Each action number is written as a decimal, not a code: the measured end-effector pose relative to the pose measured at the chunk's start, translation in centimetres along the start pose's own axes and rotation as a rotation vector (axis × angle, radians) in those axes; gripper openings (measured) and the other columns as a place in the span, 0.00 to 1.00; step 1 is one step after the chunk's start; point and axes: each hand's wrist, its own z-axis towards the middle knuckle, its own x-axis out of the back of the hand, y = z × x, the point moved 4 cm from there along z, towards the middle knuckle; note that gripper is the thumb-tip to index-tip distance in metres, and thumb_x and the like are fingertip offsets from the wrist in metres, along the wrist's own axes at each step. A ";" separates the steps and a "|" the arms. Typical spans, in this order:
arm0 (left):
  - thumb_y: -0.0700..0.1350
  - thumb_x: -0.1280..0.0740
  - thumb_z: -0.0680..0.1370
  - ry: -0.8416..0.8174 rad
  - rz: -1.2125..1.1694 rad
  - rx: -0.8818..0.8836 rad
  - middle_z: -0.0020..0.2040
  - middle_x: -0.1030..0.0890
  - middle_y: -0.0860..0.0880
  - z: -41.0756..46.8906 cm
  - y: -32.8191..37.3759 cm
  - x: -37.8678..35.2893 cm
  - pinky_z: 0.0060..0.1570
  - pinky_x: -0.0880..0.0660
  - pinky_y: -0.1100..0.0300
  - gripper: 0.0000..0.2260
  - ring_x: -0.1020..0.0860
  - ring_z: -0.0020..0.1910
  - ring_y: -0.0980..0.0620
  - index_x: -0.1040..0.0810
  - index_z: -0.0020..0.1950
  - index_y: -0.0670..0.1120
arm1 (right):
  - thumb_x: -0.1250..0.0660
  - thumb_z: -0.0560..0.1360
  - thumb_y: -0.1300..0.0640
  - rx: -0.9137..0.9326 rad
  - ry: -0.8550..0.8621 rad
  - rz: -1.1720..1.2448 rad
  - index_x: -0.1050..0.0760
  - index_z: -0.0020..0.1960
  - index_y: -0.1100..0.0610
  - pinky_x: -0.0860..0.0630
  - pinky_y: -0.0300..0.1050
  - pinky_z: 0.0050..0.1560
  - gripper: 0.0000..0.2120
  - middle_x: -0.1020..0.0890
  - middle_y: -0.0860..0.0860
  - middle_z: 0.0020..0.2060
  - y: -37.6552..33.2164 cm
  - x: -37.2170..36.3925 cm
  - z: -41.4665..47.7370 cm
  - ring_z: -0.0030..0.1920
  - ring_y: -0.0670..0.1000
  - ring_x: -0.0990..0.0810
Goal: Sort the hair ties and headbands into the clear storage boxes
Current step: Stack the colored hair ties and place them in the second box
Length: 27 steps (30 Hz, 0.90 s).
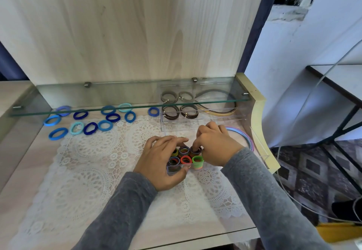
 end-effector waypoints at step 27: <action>0.64 0.39 0.69 -0.031 -0.008 0.018 0.59 0.23 0.62 -0.2 -0.4 -0.1 0.68 0.47 0.57 0.28 0.33 0.66 0.59 0.35 0.69 0.59 | 0.44 0.63 0.62 -0.133 0.613 0.487 0.21 0.29 0.56 0.28 0.51 0.43 0.13 0.22 0.48 0.37 3.2 -3.5 -0.1 0.44 0.50 0.30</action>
